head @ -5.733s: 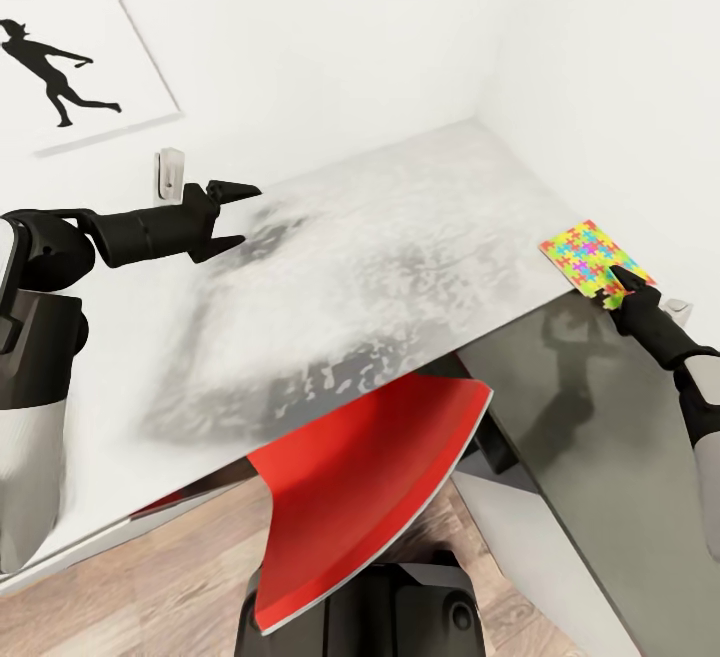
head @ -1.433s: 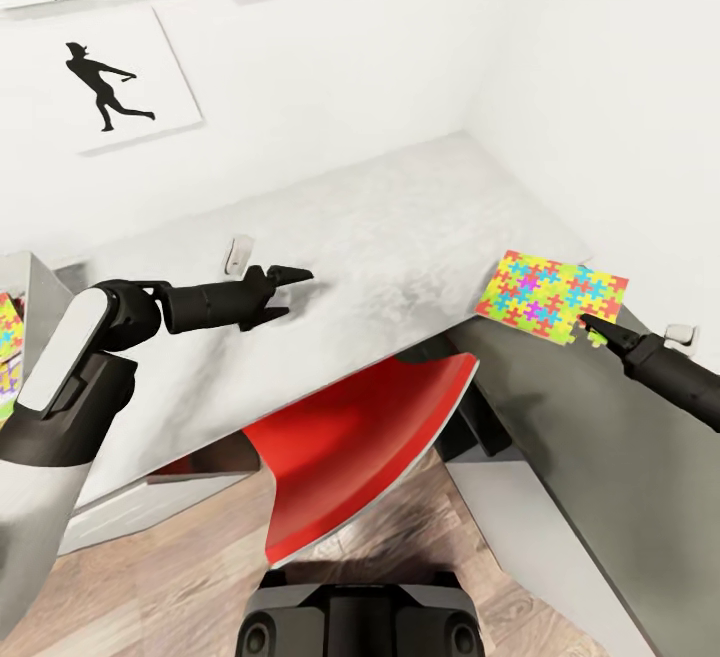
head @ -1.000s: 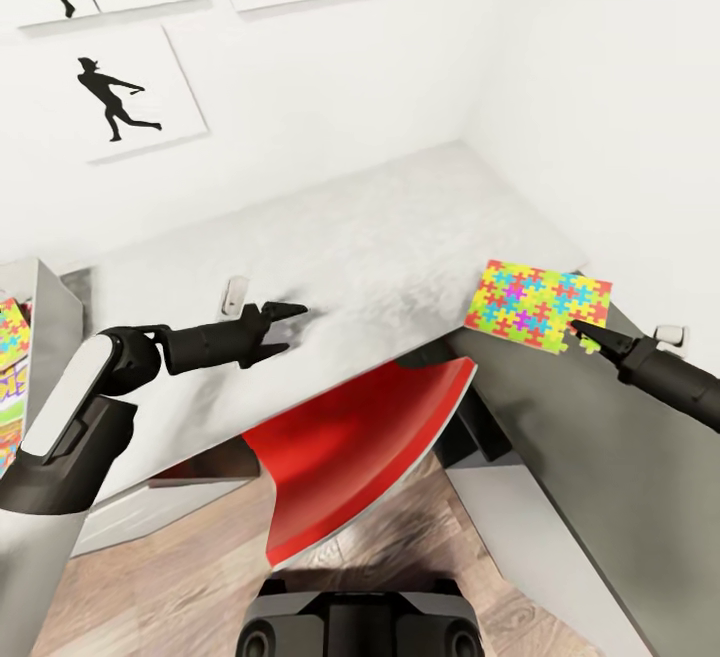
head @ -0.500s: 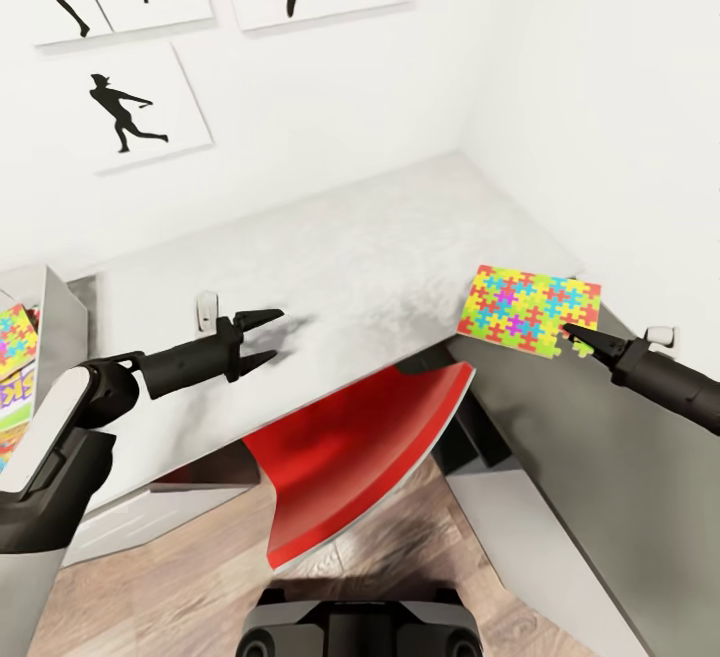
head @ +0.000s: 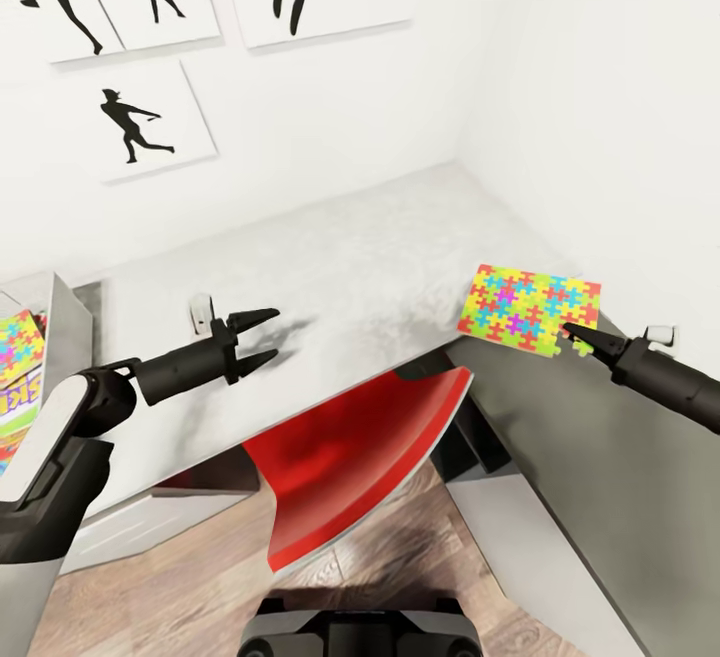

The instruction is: Put all the toys in the child's room - the three board games (two on the bed and one on the table), the two jigsaw puzzles on the table, and the tennis ball on the table - inside the toy box on the table in the child's room.

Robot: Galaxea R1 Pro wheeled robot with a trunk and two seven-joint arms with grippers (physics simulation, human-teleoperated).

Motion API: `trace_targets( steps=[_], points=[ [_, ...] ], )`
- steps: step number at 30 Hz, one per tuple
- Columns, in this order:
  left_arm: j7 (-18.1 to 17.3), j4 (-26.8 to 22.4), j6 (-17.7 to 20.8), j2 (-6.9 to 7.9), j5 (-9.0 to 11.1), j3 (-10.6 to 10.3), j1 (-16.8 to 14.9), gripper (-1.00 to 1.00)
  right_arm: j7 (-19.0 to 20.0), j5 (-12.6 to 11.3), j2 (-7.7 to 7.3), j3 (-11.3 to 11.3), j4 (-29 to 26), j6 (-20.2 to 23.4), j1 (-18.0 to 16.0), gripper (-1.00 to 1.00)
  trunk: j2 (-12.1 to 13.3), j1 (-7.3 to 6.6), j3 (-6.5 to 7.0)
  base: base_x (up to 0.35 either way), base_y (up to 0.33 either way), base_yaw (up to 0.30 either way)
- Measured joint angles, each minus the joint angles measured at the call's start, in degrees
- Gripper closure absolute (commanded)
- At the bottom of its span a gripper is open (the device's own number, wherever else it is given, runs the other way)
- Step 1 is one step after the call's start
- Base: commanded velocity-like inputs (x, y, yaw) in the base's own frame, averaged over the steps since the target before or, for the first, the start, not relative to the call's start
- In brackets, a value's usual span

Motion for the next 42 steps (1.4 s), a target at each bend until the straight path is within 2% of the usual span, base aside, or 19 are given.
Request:
trace_targets(
  steps=[15, 17, 19, 20, 23, 24, 29, 30, 32, 33, 35, 42],
  points=[
    [-0.31, 0.72, -0.28, -1.13, -0.6, -0.11, 0.26, -1.0, -0.03, 0.02, -0.02, 0.11, 0.62, 0.01, -0.41, 1.0, 0.0, 0.0, 1.41, 0.0, 0.0, 0.0],
    [-0.26, 0.76, -0.35, -1.42, -1.43, -0.22, 0.16, -1.0, -0.04, 0.02, 0.0, 0.19, 0.63, 0.01, -0.42, 1.0, 0.0, 0.0, 1.59, 0.0, 0.0, 0.0],
    [-0.2, 0.85, -0.4, -2.39, -2.84, -0.68, -0.01, -1.0, -0.04, -0.01, 0.03, 0.65, 0.64, 0.01, -0.42, 1.0, 0.0, 0.0, 1.78, 0.0, 0.0, 0.0],
    [-0.2, 0.85, -0.4, -2.4, -2.87, -0.68, -0.01, -1.0, -0.03, -0.01, 0.03, 0.66, 0.64, 0.01, -0.42, 1.0, 0.0, 0.0, 1.87, 0.0, 0.0, 0.0],
    [-0.06, 1.45, -0.51, -5.09, -5.75, -1.47, -0.2, -1.0, -0.04, -0.04, 0.06, 2.11, 0.65, 0.01, -0.43, 1.0, 0.0, 0.0, 2.15, 0.0, 0.0, 0.0],
    [-0.06, 1.46, -0.51, -5.12, -5.79, -1.47, -0.2, -1.0, -0.03, -0.03, 0.06, 2.13, 0.65, 0.01, -0.43, 1.0, 0.0, 0.0, 2.25, 0.0, 0.0, 0.0],
    [0.07, 3.88, -0.62, -10.24, -10.46, -2.11, -0.41, -1.0, -0.04, -0.06, 0.08, 3.87, 0.65, 0.01, -0.48, 1.0, 0.0, 0.0, 2.72, 0.0, 0.0, 0.0],
    [0.06, 3.9, -0.62, -10.27, -10.48, -2.12, -0.41, -1.0, -0.04, -0.05, 0.08, 3.87, 0.65, 0.01, -0.49, 1.0, 0.0, 0.0, 2.81, 0.0, 0.0, 0.0],
    [0.05, 5.35, -0.62, -11.95, -11.94, -2.27, -0.45, -1.0, -0.03, -0.07, 0.08, 4.2, 0.65, 0.01, -0.5, 1.0, 0.0, 0.0, 3.0, 0.0, 0.0, 0.0],
    [0.05, 5.38, -0.63, -11.97, -11.94, -2.27, -0.46, -1.0, -0.04, -0.07, 0.08, 4.2, 0.65, 0.01, -0.5, 1.0, 0.0, 0.0, 3.09, 0.0, 0.0, 0.0],
    [-0.09, 6.52, -0.59, -13.11, -12.9, -2.21, -0.42, -1.0, -0.04, -0.07, 0.08, 4.42, 0.65, 0.01, -0.51, 1.0, 0.0, 0.0, 3.28, 0.0, 0.0, 0.0],
    [-0.62, 7.72, -0.53, -14.17, -13.7, -1.97, -0.05, -1.0, -0.03, -0.06, 0.12, 4.77, 0.65, 0.01, -0.52, 1.0, 0.0, 0.0, 3.93, 0.0, 0.0, 0.0]
  ],
)
